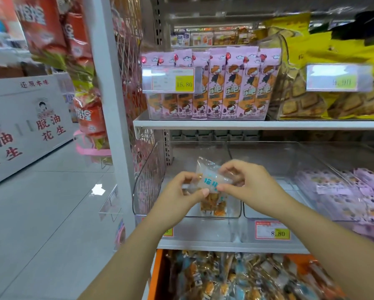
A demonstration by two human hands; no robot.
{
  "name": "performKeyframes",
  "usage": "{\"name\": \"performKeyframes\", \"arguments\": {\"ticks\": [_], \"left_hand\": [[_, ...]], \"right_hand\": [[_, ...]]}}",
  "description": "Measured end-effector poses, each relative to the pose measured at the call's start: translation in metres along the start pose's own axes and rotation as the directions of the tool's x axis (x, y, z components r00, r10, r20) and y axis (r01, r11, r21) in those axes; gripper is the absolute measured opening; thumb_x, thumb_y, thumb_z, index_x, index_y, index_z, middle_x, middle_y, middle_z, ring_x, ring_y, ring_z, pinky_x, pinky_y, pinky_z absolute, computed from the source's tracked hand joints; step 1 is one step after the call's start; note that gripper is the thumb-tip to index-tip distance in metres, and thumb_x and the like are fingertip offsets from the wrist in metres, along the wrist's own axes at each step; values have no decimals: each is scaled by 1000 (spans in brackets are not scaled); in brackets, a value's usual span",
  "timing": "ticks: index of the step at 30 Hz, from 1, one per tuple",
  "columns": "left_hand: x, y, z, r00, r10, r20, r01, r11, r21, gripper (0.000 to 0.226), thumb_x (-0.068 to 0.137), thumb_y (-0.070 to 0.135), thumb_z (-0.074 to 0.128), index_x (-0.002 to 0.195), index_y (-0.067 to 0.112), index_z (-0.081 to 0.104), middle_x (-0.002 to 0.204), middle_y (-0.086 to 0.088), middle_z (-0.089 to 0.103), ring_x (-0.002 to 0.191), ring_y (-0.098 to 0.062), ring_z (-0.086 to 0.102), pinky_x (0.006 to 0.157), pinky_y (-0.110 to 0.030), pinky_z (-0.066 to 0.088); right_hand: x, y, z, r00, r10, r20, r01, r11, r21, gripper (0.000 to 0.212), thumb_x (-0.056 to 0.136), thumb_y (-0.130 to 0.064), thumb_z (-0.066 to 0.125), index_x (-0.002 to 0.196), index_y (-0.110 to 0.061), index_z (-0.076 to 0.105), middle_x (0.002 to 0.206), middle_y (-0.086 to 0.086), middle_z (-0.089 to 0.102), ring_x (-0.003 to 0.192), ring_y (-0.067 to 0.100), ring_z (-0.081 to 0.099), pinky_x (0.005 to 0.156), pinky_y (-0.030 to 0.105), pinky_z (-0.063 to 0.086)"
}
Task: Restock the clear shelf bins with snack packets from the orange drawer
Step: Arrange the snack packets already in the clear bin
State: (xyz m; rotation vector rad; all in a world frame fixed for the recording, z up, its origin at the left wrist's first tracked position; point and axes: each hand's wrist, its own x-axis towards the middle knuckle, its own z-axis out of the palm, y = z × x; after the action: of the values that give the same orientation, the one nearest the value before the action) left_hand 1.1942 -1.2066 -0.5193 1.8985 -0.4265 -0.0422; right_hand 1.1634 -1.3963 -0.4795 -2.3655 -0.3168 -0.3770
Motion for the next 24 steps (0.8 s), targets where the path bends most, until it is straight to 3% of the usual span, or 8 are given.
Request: {"name": "performKeyframes", "arguments": {"ticks": [2,5,8,10,14,16,20,24], "left_hand": [[4,-2,5,999,11,46,-16,993,119,42,84,28,71,121,26,51,114,15,59,109,-1,55,87,-15,45],[11,-1,8,999,6,48,-17,974,224,47,85,24,70,125,32,46,114,15,52,95,-1,58,71,-10,42],[20,-8,17,997,-25,67,-2,925,381,31,84,21,72,109,28,55,107,15,55,76,-11,63,67,-16,44],[26,-15,23,995,-70,68,29,879,476,28,83,21,72,107,24,58,107,13,57,81,-16,61,74,-23,46],[40,-25,34,992,-108,58,61,849,525,22,83,16,71,100,20,58,115,2,59,88,-16,56,69,-24,40],[46,-27,37,991,-122,44,80,843,532,23,81,15,73,91,22,54,113,1,54,89,-14,53,63,-20,32],[54,-31,42,979,-193,72,125,836,534,27,78,14,76,89,21,52,113,-2,52,93,-18,56,66,-22,38],[55,-34,37,956,-262,131,156,834,529,32,77,18,77,98,20,54,111,1,56,100,-19,57,77,-26,44]], "right_hand": [[0,10,4,1000,-7,9,8,996,-92,32,81,-23,73,111,-26,61,102,-14,61,82,-3,57,73,8,45],[2,24,12,999,-16,35,25,960,-278,37,84,-32,68,120,-30,60,110,-10,63,103,9,53,96,24,38],[2,35,22,995,-2,95,44,899,-437,44,86,-42,63,128,-39,53,122,-5,52,126,15,33,111,29,14],[-1,42,23,993,-40,111,89,872,-482,46,88,-40,61,133,-39,49,133,-9,47,131,12,27,114,30,2],[-11,58,17,999,7,-52,-24,941,-337,51,85,-38,66,133,-33,50,143,-10,37,131,10,32,106,24,26],[-14,66,18,998,57,-41,-65,965,-254,53,84,-40,67,133,-32,49,136,-13,44,122,7,43,97,19,33],[-14,71,22,997,47,-54,-56,982,-183,53,83,-34,69,133,-30,51,119,-18,49,102,0,49,89,12,34],[-17,71,22,998,48,-37,-53,987,-151,57,85,-34,67,138,-31,45,130,-15,47,101,-2,48,92,15,38]]}}
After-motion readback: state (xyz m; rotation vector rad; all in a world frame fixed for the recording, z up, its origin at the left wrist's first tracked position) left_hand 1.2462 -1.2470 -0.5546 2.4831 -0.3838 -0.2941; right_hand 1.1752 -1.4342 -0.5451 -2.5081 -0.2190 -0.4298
